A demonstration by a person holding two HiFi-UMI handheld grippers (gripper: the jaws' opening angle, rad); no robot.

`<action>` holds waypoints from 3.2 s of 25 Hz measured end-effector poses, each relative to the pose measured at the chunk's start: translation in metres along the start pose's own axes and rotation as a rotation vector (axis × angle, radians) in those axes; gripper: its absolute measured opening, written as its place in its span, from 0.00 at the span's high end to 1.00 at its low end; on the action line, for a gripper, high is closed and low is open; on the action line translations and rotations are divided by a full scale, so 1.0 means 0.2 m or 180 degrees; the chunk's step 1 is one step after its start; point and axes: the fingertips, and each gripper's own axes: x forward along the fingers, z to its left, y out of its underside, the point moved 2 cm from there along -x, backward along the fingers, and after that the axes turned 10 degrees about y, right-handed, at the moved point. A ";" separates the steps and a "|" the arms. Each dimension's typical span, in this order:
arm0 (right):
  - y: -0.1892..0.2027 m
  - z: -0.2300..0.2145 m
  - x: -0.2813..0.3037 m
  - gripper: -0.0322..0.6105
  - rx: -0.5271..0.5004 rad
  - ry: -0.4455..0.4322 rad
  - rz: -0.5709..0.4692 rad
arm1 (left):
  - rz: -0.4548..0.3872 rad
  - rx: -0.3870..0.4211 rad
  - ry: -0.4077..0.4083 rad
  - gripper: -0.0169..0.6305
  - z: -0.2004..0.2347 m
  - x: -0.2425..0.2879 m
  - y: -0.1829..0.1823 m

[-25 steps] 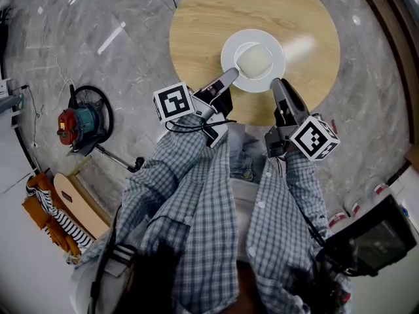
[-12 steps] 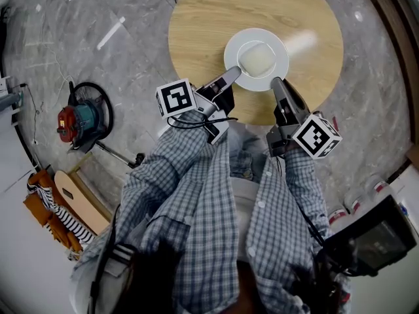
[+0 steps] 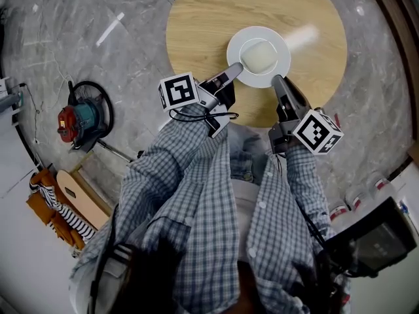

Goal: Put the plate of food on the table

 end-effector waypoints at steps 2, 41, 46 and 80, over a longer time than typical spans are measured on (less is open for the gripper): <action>0.00 -0.01 0.02 0.83 0.0011 0.0017 0.0016 | 0.0017 -0.0008 -0.0032 0.94 0.02 0.01 -0.02; 0.10 -0.27 0.28 0.83 0.0263 0.0499 0.0333 | 0.0168 -0.0310 -0.0508 0.94 0.43 0.07 -0.06; 0.10 -0.29 0.30 0.83 0.0329 0.0524 0.0364 | 0.0187 -0.0293 -0.0566 0.94 0.45 0.08 -0.05; 0.08 -0.35 0.32 0.84 0.0290 0.0686 0.0443 | 0.0926 -0.0263 -0.0500 0.92 0.43 0.09 0.04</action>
